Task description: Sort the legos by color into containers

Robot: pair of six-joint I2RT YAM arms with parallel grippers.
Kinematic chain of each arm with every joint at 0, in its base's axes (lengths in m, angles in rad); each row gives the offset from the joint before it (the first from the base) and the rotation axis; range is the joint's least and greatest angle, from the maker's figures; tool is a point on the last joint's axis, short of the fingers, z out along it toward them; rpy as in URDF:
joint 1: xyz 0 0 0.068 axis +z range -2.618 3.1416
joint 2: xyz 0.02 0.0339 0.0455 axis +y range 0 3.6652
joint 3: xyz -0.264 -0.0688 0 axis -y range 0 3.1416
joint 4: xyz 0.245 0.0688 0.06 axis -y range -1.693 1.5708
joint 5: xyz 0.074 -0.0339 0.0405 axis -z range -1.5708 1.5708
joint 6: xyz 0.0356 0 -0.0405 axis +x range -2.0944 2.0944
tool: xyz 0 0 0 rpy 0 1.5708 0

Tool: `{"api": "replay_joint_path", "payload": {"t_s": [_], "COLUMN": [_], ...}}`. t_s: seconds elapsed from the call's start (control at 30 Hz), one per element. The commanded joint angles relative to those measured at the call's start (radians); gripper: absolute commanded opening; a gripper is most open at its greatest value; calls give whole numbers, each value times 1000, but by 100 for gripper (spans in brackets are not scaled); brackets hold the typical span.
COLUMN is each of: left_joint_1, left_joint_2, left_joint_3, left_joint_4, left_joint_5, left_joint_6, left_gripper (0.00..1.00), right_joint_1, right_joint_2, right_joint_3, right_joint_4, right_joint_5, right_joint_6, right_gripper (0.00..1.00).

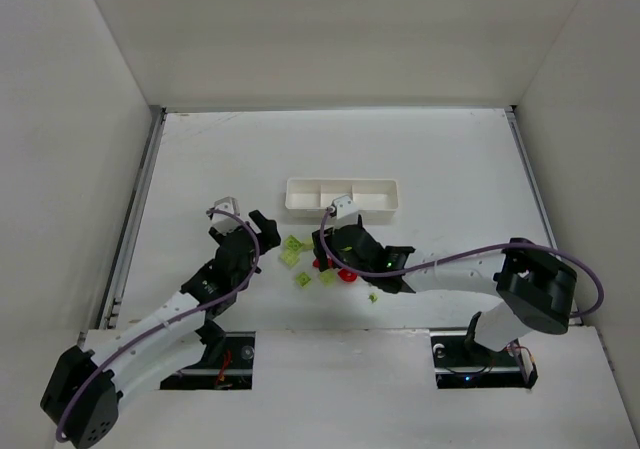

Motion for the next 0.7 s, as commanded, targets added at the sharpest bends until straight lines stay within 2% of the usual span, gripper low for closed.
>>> {"api": "replay_joint_path", "payload": {"t_s": [0.0,0.1,0.13,0.17,0.23,0.27,0.3,0.37,0.4,0.43,0.5,0.57,0.67], "left_joint_1": [6,7,12,16,18,18,16,13,9,7,7,4,-1], "left_joint_2": [-37,-75,-81,-83,-78,-75,-68,-46,-35,-25,-3,6,8], "left_joint_3": [-7,-32,-38,-38,-38,-38,-38,-24,-23,-21,-18,-12,-17], "left_joint_4": [34,50,60,57,59,62,65,56,54,60,65,62,76], "left_joint_5": [0,-7,-7,-3,2,2,2,8,10,10,11,19,25], "left_joint_6": [-3,-5,0,2,3,2,0,3,3,3,3,2,-3], "left_gripper": [70,69,68,67,61,59,54,44,42,42,42,45,47], "right_joint_1": [7,7,4,1,-6,-11,-14,-22,-26,-31,-37,-45,-48], "right_joint_2": [-19,-2,7,17,37,46,58,89,109,127,155,184,219], "right_joint_3": [27,40,41,44,55,61,69,87,101,113,129,155,193], "right_joint_4": [42,39,40,45,43,42,42,43,37,37,42,37,37], "right_joint_5": [20,17,12,11,11,11,11,14,20,23,31,24,14], "right_joint_6": [-9,-14,-15,-15,-8,-5,-1,0,0,2,12,26,28], "right_gripper": [79,76,72,64,38,32,30,34,42,58,74,81,83]}}
